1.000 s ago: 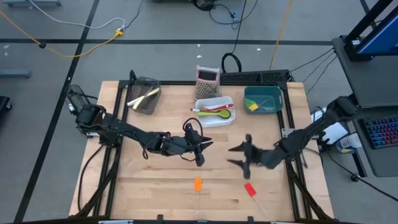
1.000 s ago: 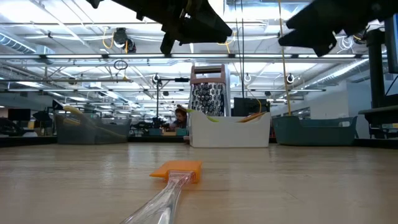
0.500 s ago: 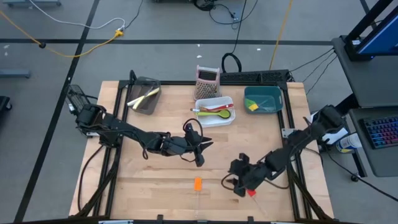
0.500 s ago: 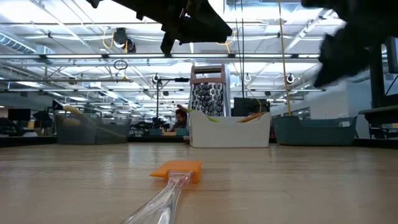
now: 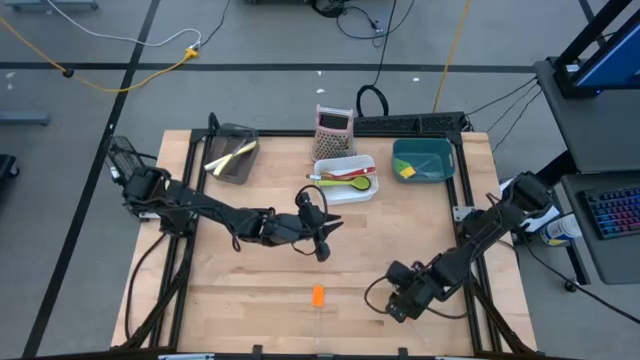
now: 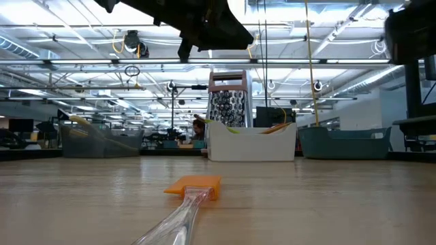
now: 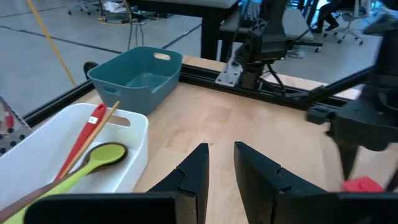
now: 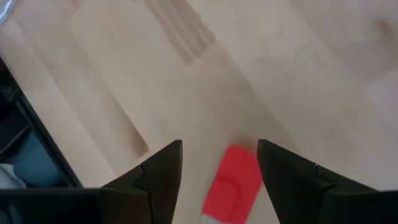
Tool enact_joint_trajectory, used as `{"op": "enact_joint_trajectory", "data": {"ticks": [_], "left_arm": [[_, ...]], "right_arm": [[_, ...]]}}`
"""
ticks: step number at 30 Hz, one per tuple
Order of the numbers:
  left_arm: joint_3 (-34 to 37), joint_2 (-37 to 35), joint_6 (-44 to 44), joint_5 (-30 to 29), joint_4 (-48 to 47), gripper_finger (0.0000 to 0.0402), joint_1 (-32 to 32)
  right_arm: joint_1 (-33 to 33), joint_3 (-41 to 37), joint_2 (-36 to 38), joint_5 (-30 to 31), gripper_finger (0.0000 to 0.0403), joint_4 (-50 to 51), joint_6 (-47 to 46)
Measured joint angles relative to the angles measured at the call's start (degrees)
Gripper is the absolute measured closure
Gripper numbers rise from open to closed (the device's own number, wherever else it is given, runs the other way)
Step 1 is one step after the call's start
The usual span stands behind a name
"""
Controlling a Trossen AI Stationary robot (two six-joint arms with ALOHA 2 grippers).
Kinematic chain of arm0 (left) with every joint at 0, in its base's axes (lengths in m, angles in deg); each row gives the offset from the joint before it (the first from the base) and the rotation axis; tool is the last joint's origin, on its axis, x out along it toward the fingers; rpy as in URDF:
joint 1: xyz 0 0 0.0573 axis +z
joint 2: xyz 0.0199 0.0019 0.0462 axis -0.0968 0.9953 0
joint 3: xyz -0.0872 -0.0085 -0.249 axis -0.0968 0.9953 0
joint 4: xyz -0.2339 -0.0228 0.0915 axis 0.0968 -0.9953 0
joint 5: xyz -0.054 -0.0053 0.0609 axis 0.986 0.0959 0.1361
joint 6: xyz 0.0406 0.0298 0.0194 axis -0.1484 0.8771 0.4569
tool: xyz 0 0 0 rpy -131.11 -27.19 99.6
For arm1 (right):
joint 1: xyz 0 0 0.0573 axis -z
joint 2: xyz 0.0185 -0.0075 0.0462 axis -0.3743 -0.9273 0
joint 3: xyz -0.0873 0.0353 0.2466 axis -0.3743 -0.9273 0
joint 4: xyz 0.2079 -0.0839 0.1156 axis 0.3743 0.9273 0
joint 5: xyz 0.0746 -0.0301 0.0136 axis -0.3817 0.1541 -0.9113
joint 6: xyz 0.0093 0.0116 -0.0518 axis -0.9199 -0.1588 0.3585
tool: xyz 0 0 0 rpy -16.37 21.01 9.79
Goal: Pick & Place Kitchen Items
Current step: Put the red spatula into the blue bin
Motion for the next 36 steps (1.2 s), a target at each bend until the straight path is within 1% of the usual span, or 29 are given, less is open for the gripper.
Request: {"op": "enact_joint_trajectory", "data": {"ticks": [7, 9, 14, 17, 24, 27, 29, 36], "left_arm": [[0.00, 0.00, 0.00, 0.00, -0.02, 0.0325, 1.90], [0.00, 0.00, 0.00, 0.00, -0.03, 0.0325, 2.37], [0.00, 0.00, 0.00, 0.02, -0.02, 0.0325, 3.50], [0.00, 0.00, -0.02, 0.09, -0.01, 0.0325, 4.11], [0.00, 0.00, -0.04, 0.12, 0.25, 0.0325, 4.79], [0.00, 0.00, -0.04, 0.11, 0.27, 0.0325, 4.81], [0.00, 0.00, -0.06, 0.13, 0.27, 0.0325, 4.79], [0.00, 0.00, -0.07, 0.13, 0.25, 0.0325, 4.79]], "right_arm": [[-1.97, 0.00, -0.17, 0.12, 0.0203, 3.98, -7.31], [-2.09, 0.00, -0.98, -0.45, 0.0203, 3.94, -8.07], [-2.29, 0.05, -5.00, -4.08, 0.0203, 3.36, -8.50], [-2.27, 0.25, -6.66, -4.98, 0.0203, 2.85, -8.57], [-2.42, 0.07, -7.10, -2.34, 0.0205, 1.47, -8.50], [-2.42, 0.02, -7.19, -1.57, 0.0224, 1.50, -8.01], [-2.47, 0.01, -7.35, -0.44, 0.0245, 1.29, -8.27], [-2.38, -0.09, -7.47, 0.46, 0.0319, -0.38, -7.18]]}}
